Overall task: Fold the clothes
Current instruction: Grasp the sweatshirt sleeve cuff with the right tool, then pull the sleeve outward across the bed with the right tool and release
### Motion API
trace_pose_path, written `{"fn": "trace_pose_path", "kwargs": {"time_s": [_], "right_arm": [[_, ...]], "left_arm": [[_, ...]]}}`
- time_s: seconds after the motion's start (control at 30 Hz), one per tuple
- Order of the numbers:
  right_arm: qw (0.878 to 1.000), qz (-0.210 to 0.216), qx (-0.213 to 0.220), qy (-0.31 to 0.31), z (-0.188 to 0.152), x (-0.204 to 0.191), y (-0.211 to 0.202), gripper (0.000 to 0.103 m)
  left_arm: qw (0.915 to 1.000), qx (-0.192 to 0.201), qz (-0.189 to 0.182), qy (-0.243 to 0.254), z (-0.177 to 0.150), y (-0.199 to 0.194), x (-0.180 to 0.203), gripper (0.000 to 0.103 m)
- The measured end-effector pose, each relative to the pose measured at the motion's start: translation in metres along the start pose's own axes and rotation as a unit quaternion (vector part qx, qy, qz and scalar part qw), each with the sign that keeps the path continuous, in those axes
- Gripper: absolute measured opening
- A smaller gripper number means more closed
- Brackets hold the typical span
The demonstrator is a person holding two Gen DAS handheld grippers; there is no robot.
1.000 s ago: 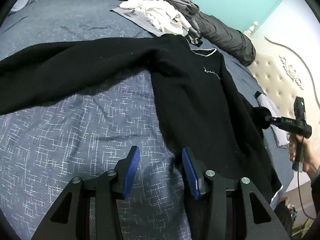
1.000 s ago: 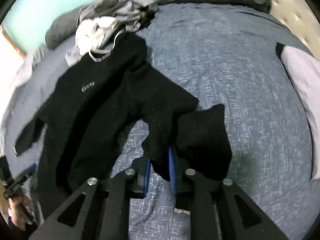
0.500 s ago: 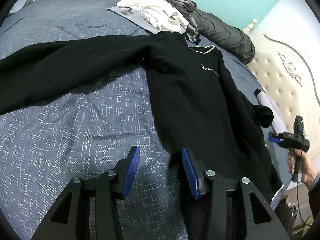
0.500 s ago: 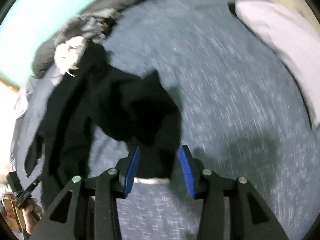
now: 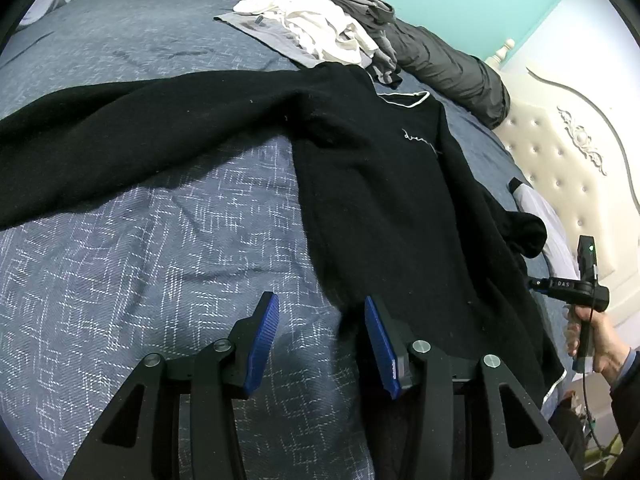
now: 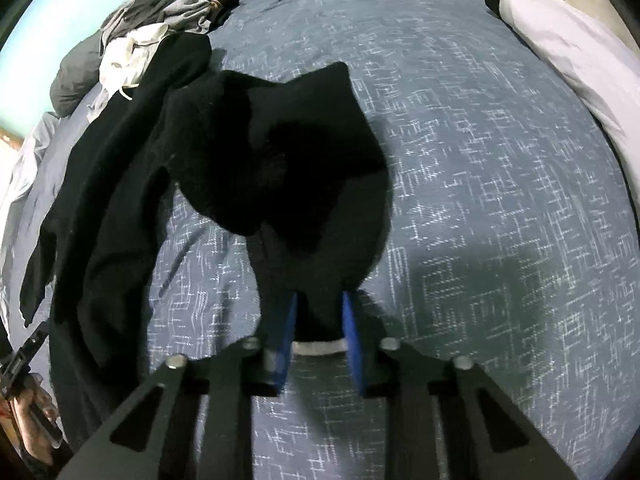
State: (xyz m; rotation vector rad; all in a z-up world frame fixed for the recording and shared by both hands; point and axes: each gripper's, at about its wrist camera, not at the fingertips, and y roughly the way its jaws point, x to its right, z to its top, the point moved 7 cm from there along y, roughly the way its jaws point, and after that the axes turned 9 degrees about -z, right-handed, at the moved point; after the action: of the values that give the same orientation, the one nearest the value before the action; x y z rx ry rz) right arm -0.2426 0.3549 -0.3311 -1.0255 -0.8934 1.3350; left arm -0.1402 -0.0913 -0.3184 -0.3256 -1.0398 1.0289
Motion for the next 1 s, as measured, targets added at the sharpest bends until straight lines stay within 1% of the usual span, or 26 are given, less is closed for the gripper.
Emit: {"fn": "trace_pose_path", "kwargs": {"time_s": [0.07,0.2,0.37,0.53,0.67,0.8,1.0], "right_arm": [[1.000,-0.007,0.009,-0.003,0.004,-0.001,-0.006,0.005],[0.999,-0.015,0.034,-0.002,0.016,0.008,-0.031,0.004],[0.996,-0.059,0.065,0.007,0.039,0.052,-0.067,0.004],[0.988,-0.114,0.099,0.020,0.067,0.111,-0.114,0.003],[0.983,-0.144,0.113,0.024,0.080,0.150,-0.139,0.003],[0.979,-0.158,0.124,0.037,0.092,0.178,-0.152,0.003],[0.975,-0.172,0.131,0.055,0.105,0.213,-0.159,0.003]], "left_arm": [[1.0000,0.001,0.002,0.000,0.000,-0.001,0.000,0.049],[1.0000,0.002,0.003,0.003,0.000,-0.001,0.002,0.049],[0.9999,-0.001,0.006,0.008,-0.002,0.001,0.005,0.049],[0.9999,-0.003,0.011,0.012,-0.003,0.001,0.005,0.049],[0.9998,-0.007,0.015,0.014,-0.006,0.003,0.006,0.049],[0.9996,-0.003,0.021,0.019,-0.005,0.002,0.008,0.049],[0.9993,-0.007,0.028,0.026,-0.002,0.006,0.009,0.049]]}}
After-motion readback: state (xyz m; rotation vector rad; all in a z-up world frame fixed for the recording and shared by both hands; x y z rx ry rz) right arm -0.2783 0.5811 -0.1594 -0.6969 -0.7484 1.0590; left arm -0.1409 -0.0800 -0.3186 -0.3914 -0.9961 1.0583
